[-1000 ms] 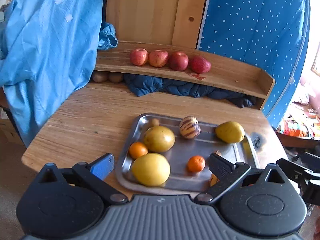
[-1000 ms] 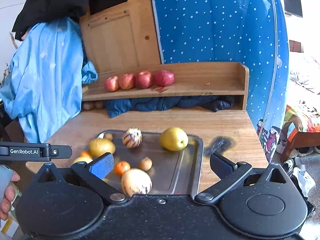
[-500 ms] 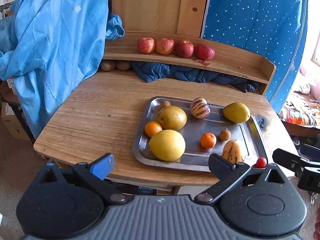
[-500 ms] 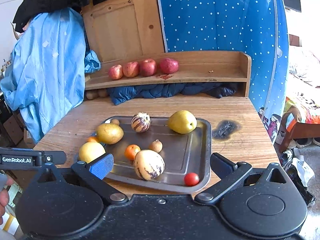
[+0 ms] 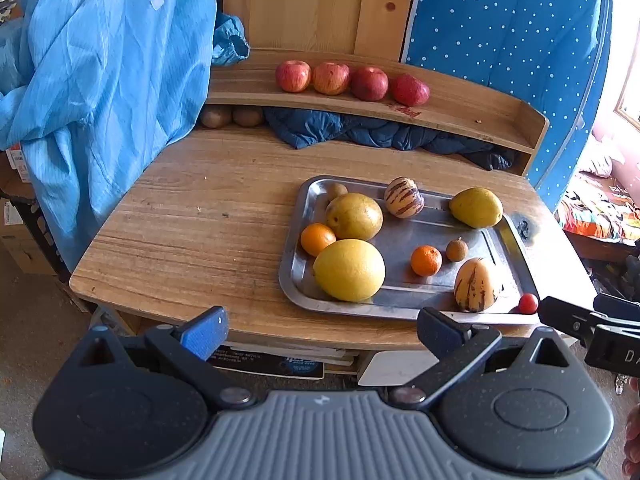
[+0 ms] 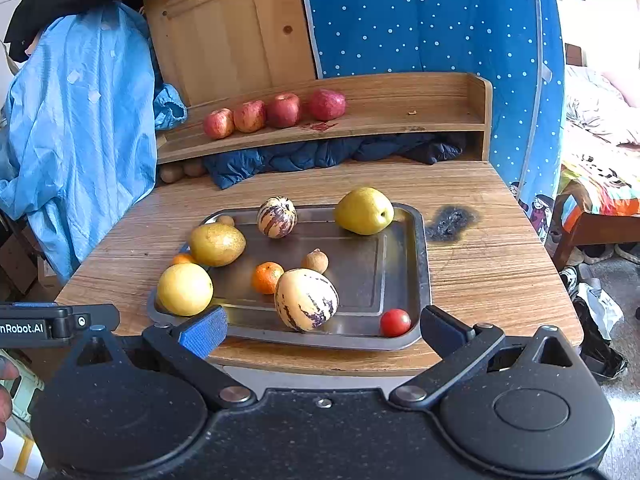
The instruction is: Organize fruits
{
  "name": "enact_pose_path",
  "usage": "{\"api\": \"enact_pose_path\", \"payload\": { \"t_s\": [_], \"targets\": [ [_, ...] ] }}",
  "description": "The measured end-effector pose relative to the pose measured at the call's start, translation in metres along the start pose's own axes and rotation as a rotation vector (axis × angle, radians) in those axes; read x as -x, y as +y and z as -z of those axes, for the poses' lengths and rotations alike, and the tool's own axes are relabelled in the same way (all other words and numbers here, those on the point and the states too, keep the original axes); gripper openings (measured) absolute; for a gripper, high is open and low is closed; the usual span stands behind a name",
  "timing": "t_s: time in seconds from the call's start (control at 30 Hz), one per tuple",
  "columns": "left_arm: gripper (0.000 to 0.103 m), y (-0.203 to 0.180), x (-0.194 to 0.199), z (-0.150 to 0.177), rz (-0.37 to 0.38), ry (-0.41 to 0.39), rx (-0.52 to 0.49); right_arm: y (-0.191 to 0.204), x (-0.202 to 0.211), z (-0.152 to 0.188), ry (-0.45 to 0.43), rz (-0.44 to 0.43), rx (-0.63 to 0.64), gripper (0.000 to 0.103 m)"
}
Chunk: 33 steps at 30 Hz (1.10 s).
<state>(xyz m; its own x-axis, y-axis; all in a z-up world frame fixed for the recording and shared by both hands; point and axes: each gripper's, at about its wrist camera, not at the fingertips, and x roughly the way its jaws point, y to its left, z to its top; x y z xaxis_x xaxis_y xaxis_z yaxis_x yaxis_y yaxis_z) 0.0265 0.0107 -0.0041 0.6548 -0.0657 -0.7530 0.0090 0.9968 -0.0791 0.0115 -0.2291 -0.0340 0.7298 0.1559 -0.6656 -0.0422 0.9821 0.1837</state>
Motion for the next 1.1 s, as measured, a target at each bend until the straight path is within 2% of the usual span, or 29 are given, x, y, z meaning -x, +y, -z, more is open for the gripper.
{"api": "enact_pose_path", "payload": {
  "t_s": [0.4, 0.67, 1.1],
  "targets": [
    [0.102, 0.003, -0.002, -0.001, 0.012, 0.012, -0.007, 0.007, -0.002, 0.001, 0.009, 0.006, 0.008, 0.102],
    [0.102, 0.003, -0.002, -0.005, -0.023, 0.015, -0.007, 0.009, -0.004, -0.001, 0.011, 0.008, 0.023, 0.102],
    [0.102, 0.008, -0.008, -0.008, -0.012, 0.031, 0.014, 0.013, -0.008, -0.004, 0.017, 0.015, 0.043, 0.102]
  ]
}}
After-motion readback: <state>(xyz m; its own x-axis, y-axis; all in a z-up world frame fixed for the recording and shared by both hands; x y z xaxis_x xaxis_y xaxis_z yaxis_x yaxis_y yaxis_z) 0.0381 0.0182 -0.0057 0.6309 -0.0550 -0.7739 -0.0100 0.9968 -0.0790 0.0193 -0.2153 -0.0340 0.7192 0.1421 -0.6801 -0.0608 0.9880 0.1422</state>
